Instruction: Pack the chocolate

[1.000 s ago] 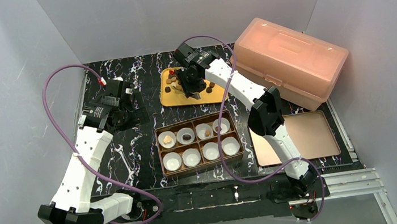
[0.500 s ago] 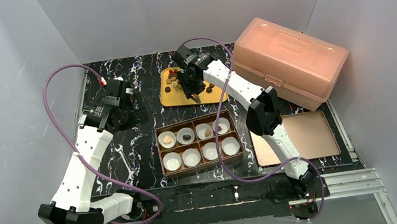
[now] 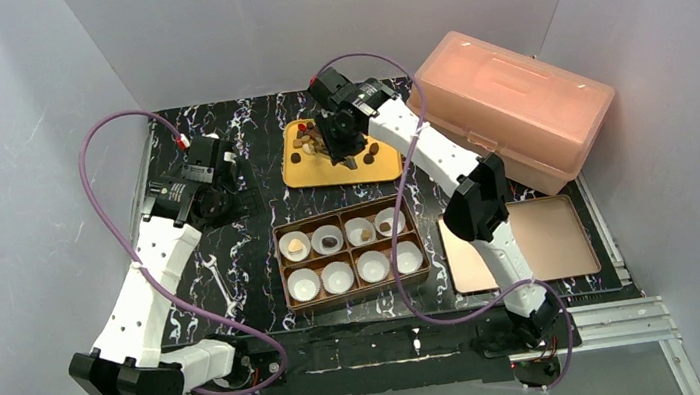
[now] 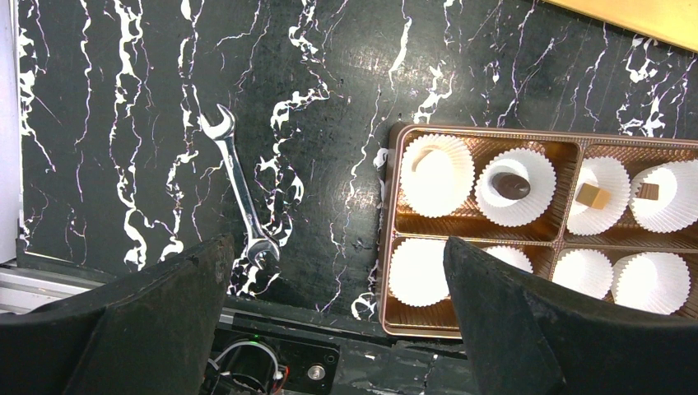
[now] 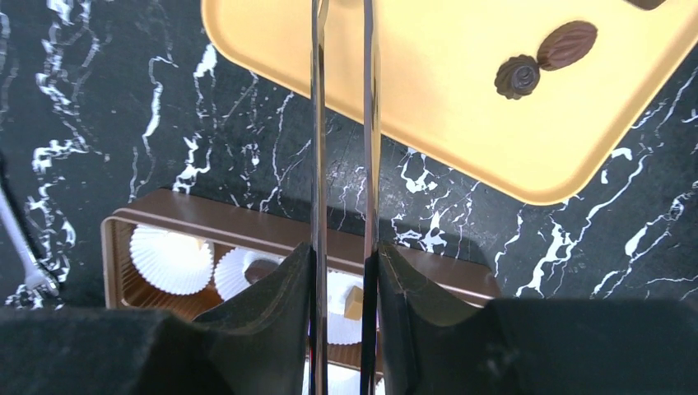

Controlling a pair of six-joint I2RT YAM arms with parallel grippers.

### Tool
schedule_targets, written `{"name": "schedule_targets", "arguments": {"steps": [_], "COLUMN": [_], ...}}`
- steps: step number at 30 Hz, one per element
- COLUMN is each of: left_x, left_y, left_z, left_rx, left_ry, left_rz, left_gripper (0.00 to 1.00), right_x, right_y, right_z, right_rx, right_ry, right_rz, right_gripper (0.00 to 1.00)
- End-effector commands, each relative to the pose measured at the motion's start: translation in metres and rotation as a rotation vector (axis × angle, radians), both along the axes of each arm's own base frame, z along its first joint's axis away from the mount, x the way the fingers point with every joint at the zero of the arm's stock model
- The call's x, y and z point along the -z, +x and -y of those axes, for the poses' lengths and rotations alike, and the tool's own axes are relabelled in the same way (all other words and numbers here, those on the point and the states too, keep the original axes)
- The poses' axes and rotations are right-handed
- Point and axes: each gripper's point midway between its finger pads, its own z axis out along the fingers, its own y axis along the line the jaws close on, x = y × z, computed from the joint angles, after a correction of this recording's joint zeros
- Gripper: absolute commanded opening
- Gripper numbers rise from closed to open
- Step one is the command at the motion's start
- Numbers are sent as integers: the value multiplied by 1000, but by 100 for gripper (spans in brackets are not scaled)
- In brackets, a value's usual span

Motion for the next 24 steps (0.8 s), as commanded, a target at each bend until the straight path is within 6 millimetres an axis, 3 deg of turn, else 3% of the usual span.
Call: {"name": "schedule_targets", "arguments": {"steps": [1, 8, 14, 19, 24], "left_x": [-11, -11, -10, -11, -14], "left_y": [1, -3, -2, -2, -5], "left_z": [-5, -8, -8, -8, -10], "left_rx": [-20, -24, -28, -31, -37], "left_ry": [10, 21, 15, 12, 15], "left_rz": [25, 27, 28, 32, 40], "left_gripper": [99, 99, 99, 100, 99], "right_x": [-64, -82, -102, -113, -110], "right_y": [-3, -16, -38, -65, -106], "right_z": [7, 16, 28, 36, 33], "right_rx": [10, 15, 8, -15, -78], "right_ry": [86, 103, 138, 153, 155], "right_rz": [105, 101, 93, 87, 55], "right_gripper": [34, 32, 31, 31, 31]}}
